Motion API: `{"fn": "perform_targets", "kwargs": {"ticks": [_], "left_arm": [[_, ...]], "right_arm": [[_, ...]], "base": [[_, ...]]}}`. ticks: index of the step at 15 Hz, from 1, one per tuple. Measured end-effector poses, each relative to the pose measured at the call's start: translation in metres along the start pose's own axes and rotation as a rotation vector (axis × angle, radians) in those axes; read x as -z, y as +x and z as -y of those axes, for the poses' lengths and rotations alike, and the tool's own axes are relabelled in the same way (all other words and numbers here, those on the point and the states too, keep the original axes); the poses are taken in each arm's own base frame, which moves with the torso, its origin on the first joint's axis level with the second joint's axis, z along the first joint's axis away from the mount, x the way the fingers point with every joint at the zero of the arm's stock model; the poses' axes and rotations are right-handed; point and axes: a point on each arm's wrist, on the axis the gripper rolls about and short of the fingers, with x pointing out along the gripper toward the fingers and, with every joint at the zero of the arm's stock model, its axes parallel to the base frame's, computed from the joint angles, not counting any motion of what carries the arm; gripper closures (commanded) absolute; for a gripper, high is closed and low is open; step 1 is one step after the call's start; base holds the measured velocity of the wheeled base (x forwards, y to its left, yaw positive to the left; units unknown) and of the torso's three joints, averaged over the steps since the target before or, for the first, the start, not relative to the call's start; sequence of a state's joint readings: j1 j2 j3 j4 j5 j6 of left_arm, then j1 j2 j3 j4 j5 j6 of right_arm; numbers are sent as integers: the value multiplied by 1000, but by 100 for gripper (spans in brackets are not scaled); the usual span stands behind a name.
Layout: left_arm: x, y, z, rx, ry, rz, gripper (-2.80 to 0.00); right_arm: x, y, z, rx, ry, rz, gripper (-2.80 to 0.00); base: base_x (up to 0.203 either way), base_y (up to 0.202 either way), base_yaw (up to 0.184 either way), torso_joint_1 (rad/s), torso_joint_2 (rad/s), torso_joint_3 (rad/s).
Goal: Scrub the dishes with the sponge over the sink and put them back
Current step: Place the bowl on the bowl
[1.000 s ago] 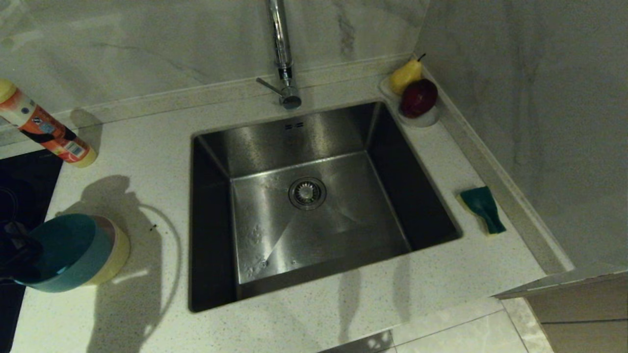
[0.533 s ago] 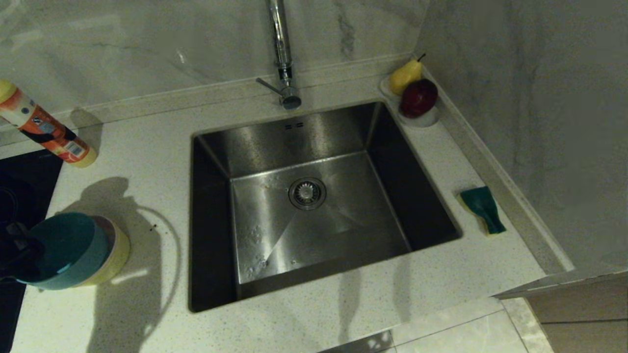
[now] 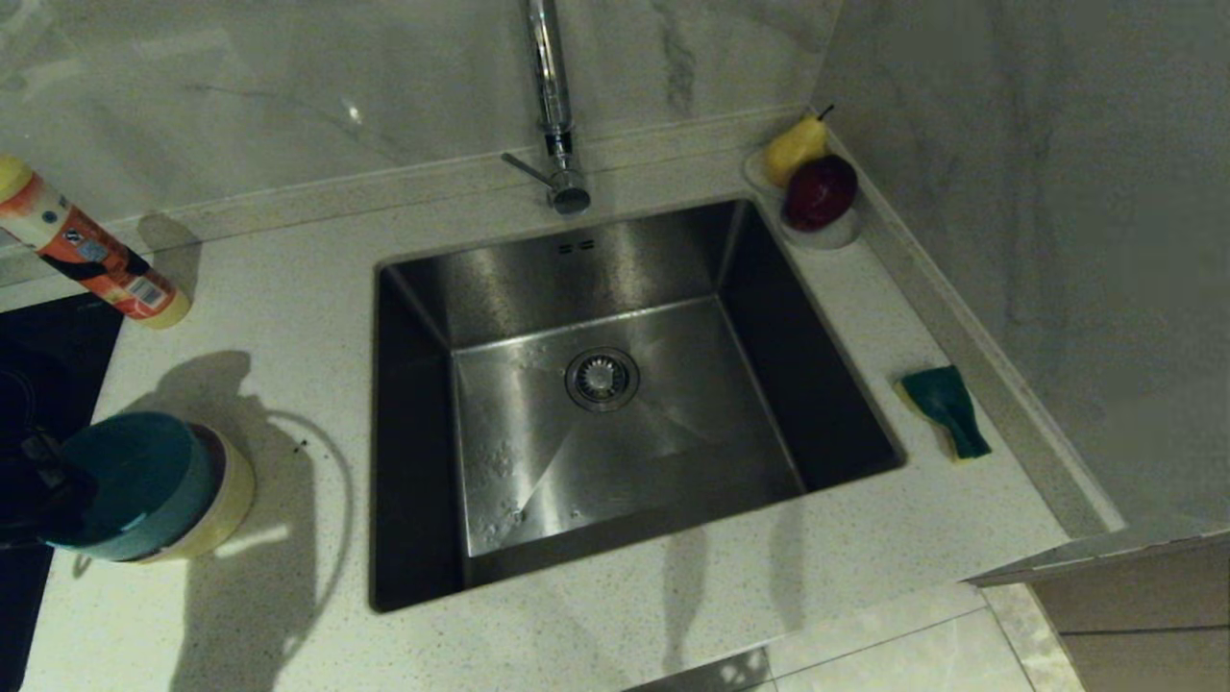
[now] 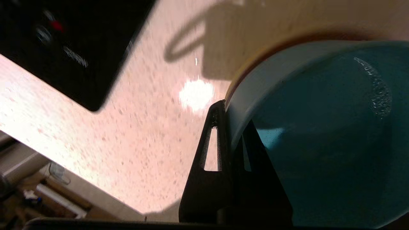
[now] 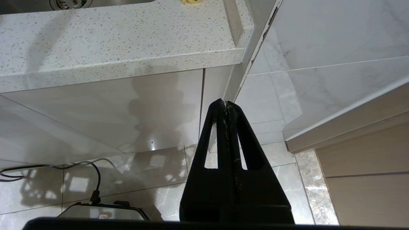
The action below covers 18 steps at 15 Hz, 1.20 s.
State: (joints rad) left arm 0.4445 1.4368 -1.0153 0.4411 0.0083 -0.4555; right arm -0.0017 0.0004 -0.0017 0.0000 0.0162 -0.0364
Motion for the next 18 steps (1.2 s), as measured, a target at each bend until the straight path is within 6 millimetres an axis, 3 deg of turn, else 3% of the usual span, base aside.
{"fn": "perform_targets", "kwargs": {"ticks": [10, 11, 18], "left_arm": [[0, 2, 0, 22, 4, 23, 0], [0, 2, 0, 19, 6, 25, -280], [-7, -6, 4, 46, -10, 61, -280]], "right_arm": [[0, 0, 0, 0, 0, 0, 0], [0, 0, 0, 0, 0, 0, 0], [0, 0, 0, 0, 0, 0, 0]], "base": [[0, 0, 0, 0, 0, 0], [0, 0, 0, 0, 0, 0], [0, 0, 0, 0, 0, 0]]}}
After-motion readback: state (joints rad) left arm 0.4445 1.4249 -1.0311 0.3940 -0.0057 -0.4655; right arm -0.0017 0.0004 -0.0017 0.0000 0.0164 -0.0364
